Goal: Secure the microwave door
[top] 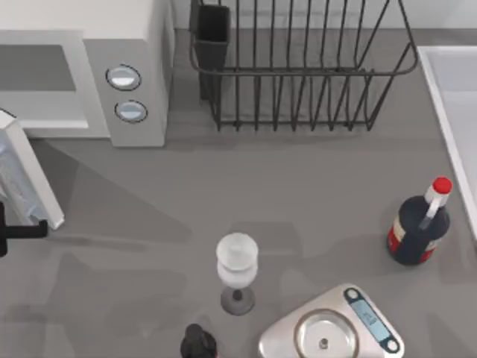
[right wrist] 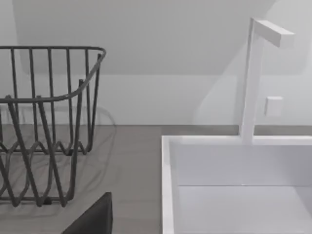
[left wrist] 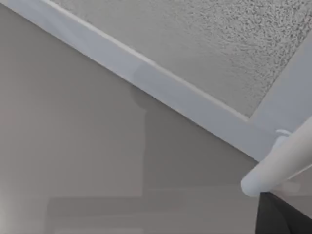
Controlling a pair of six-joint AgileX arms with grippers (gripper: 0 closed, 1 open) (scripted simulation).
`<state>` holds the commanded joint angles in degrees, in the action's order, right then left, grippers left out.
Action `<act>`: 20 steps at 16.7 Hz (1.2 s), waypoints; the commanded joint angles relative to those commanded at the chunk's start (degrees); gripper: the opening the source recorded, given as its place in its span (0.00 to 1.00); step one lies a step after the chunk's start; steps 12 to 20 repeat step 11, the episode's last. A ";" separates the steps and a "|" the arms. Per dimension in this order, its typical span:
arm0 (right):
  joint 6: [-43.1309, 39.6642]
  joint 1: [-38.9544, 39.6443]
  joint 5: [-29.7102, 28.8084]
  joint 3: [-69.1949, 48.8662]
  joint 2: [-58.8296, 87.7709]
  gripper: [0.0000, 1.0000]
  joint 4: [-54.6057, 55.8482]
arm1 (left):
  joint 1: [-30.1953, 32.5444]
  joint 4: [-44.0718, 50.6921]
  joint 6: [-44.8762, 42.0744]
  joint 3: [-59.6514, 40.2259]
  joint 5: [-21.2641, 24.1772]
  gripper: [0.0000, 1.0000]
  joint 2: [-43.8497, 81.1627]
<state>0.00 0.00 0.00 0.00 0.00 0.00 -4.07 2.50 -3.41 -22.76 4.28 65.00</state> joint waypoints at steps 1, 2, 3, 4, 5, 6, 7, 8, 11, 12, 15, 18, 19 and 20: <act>0.00 0.00 0.00 0.00 0.00 1.00 0.00 | 0.18 -0.99 0.09 -1.53 -0.10 0.00 2.59; 0.00 0.00 0.00 0.00 0.00 1.00 0.00 | 0.38 -2.09 0.19 -3.23 -0.21 0.00 5.71; 0.00 0.00 0.00 0.00 0.00 1.00 0.00 | 0.60 -3.28 0.31 -5.02 -0.34 0.00 9.14; 0.00 0.00 0.00 0.00 0.00 1.00 0.00 | 0.84 -4.54 0.44 -6.82 -0.49 0.00 12.62; 0.00 0.00 0.00 0.00 0.00 1.00 0.00 | 1.10 -5.80 0.58 -8.57 -0.65 0.00 15.90; 0.00 0.00 0.00 0.00 0.00 1.00 0.00 | 1.34 -7.00 0.72 -10.20 -0.80 0.00 18.79; 0.00 0.00 0.00 0.00 0.00 1.00 0.00 | 1.57 -8.09 0.85 -11.67 -0.95 0.00 21.19; 0.00 0.00 0.00 0.00 0.00 1.00 0.00 | 1.75 -8.98 0.95 -12.88 -1.06 0.00 22.98; 0.00 0.00 0.00 0.00 0.00 1.00 0.00 | 1.95 -9.99 1.06 -14.29 -1.19 0.00 24.83; 0.00 0.00 0.00 0.00 0.00 1.00 0.00 | 1.95 -9.99 1.06 -14.29 -1.19 0.00 24.83; 0.00 0.00 0.00 0.00 0.00 1.00 0.00 | 1.95 -9.99 1.06 -14.29 -1.19 0.00 24.83; 0.00 0.00 0.00 0.00 0.00 1.00 0.00 | 1.95 -9.99 1.06 -14.29 -1.19 0.00 24.83; 0.00 0.00 0.00 0.00 0.00 1.00 0.00 | 1.95 -9.99 1.06 -14.29 -1.19 0.00 24.83; 0.00 0.00 0.00 0.00 0.00 1.00 0.00 | 1.95 -9.99 1.06 -14.29 -1.19 0.00 24.83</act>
